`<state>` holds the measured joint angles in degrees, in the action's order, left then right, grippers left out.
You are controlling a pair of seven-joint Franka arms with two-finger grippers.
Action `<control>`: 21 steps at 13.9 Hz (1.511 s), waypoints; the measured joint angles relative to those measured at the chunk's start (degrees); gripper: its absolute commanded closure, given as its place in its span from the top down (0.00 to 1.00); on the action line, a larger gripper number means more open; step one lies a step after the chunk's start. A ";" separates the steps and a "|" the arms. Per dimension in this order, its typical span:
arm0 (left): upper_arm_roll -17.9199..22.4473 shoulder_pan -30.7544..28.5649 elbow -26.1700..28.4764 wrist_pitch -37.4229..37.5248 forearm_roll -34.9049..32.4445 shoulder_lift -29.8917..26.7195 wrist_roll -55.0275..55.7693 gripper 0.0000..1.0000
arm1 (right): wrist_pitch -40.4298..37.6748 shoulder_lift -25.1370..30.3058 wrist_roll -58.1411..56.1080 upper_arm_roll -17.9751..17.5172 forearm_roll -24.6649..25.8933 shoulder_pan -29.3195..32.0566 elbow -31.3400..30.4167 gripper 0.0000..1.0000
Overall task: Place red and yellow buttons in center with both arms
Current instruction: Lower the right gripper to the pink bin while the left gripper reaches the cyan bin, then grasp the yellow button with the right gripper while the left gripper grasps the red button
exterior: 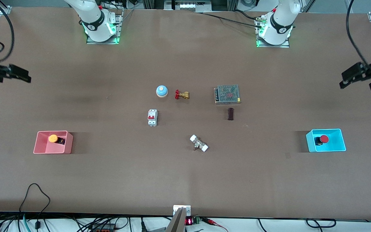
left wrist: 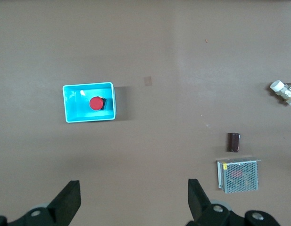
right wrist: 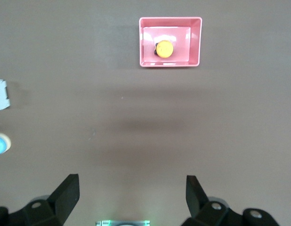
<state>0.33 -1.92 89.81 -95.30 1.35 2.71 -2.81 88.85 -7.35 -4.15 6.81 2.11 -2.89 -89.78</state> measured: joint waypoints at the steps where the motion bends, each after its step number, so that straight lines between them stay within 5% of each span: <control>1: 0.01 -0.32 0.23 -1.56 0.00 1.44 -0.05 1.00 | 2.57 -2.28 0.00 0.01 0.05 0.43 -0.21 1.00; 12: 0.23 -8.05 0.67 -16.03 0.00 18.05 -10.32 1.00 | 29.51 -26.29 -0.01 -0.11 0.05 4.54 1.03 1.00; 21: 0.44 -8.78 0.80 -23.65 0.00 31.78 -10.99 1.00 | 34.25 -32.34 -0.01 -0.19 0.05 4.48 2.19 1.00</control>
<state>0.77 -10.70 90.61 -118.95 1.35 34.48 -13.81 123.09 -39.69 -4.16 6.61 2.15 1.60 -87.59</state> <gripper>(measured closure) 0.000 0.000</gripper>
